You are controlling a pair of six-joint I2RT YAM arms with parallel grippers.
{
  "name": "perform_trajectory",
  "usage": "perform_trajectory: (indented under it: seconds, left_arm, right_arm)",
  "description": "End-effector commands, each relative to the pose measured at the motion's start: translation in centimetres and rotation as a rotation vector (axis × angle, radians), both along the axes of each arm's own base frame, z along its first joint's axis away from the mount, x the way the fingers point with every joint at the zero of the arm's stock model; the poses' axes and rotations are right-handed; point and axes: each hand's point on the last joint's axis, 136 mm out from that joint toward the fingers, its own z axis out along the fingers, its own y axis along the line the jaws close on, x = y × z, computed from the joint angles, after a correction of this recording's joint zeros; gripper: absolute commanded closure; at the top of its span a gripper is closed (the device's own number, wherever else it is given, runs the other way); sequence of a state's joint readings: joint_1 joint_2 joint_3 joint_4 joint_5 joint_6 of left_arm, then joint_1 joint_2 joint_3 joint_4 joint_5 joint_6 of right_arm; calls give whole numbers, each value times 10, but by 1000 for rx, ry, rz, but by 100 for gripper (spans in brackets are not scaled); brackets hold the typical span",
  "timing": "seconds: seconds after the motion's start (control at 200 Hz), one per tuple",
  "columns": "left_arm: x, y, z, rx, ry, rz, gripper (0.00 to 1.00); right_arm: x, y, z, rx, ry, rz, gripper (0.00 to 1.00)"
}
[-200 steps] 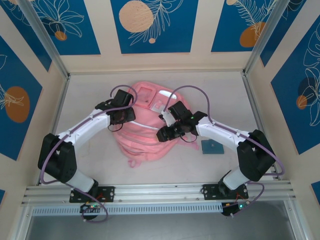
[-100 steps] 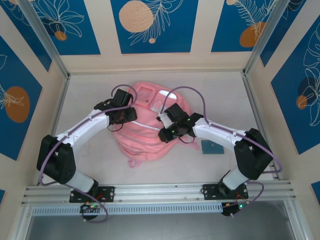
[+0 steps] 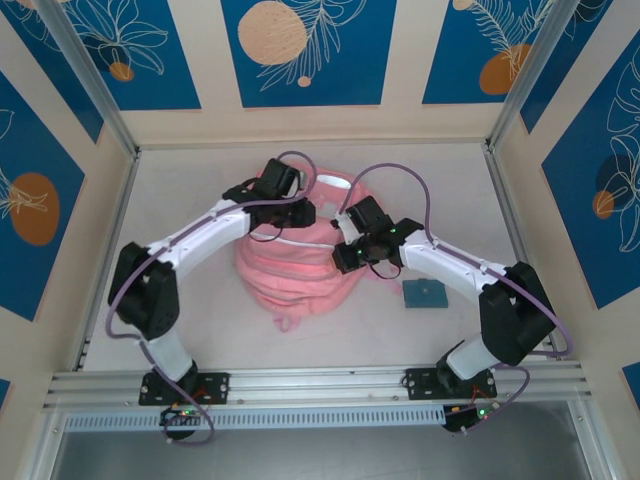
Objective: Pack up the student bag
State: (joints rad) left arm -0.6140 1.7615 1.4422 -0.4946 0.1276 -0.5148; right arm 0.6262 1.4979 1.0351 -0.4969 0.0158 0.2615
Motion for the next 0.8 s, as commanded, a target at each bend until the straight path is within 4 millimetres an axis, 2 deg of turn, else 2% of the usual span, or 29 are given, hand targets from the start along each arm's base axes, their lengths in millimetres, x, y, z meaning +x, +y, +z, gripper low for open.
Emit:
perform_trajectory:
  seconds: [0.0, 0.185, 0.4, 0.545, 0.655, 0.795]
  left_arm:
    - [-1, -16, -20, 26, 59, -33, 85]
    - [2, -12, -59, 93, 138, 37, 94]
    - [3, -7, -86, 131, 191, 102, 100]
    - [2, -7, -94, 144, 204, 120, 100]
    - [2, -6, -97, 140, 209, 137, 100]
    - [3, -7, -96, 105, 206, 168, 100]
  right_arm:
    - [0, -1, 15, 25, 16, -15, 100]
    - [-25, -2, 18, 45, 92, 22, 100]
    - [-58, 9, 24, 60, 130, 92, 100]
    - [-71, 25, 27, 92, 146, 128, 100]
    - [-78, 45, 31, 136, 152, 155, 100]
    - [-79, 69, 35, 206, 157, 160, 100]
